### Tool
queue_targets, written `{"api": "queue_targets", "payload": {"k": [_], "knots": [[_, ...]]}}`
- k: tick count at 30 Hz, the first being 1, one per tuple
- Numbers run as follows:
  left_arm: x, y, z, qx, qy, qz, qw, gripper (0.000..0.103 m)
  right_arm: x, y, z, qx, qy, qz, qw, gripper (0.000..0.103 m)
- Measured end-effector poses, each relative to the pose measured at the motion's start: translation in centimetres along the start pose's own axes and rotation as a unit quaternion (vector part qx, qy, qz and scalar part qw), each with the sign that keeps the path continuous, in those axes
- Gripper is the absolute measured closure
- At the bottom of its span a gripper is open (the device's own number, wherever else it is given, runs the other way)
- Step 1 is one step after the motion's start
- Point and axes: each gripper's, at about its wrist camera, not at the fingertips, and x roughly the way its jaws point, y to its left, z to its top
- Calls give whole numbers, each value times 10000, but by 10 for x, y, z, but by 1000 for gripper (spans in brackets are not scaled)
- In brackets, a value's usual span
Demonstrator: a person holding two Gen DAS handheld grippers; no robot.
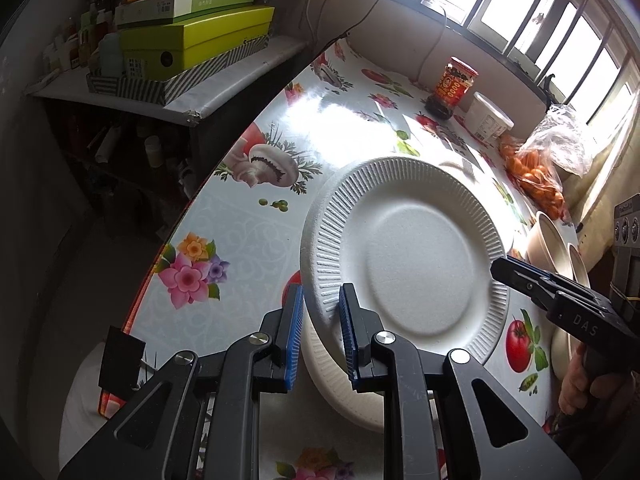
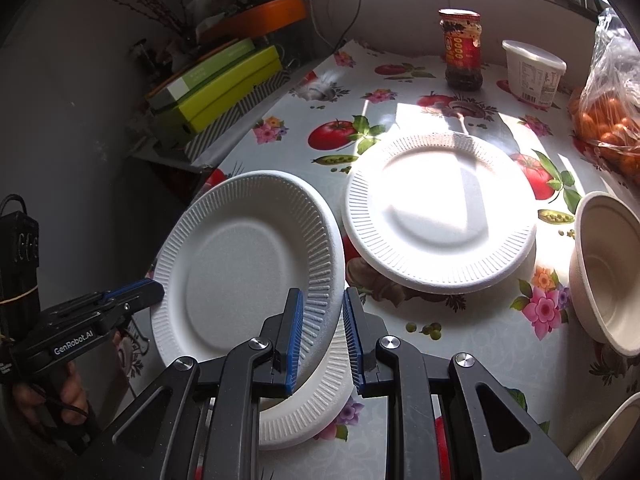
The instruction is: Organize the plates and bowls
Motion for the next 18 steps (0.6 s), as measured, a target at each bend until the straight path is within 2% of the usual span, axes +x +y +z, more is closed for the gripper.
{"api": "queue_targets", "payload": {"k": [18], "knots": [[6,-3,-24,-38,237,-22,9997,84,5,-9,-31,168,215,-36,9996,83]]}}
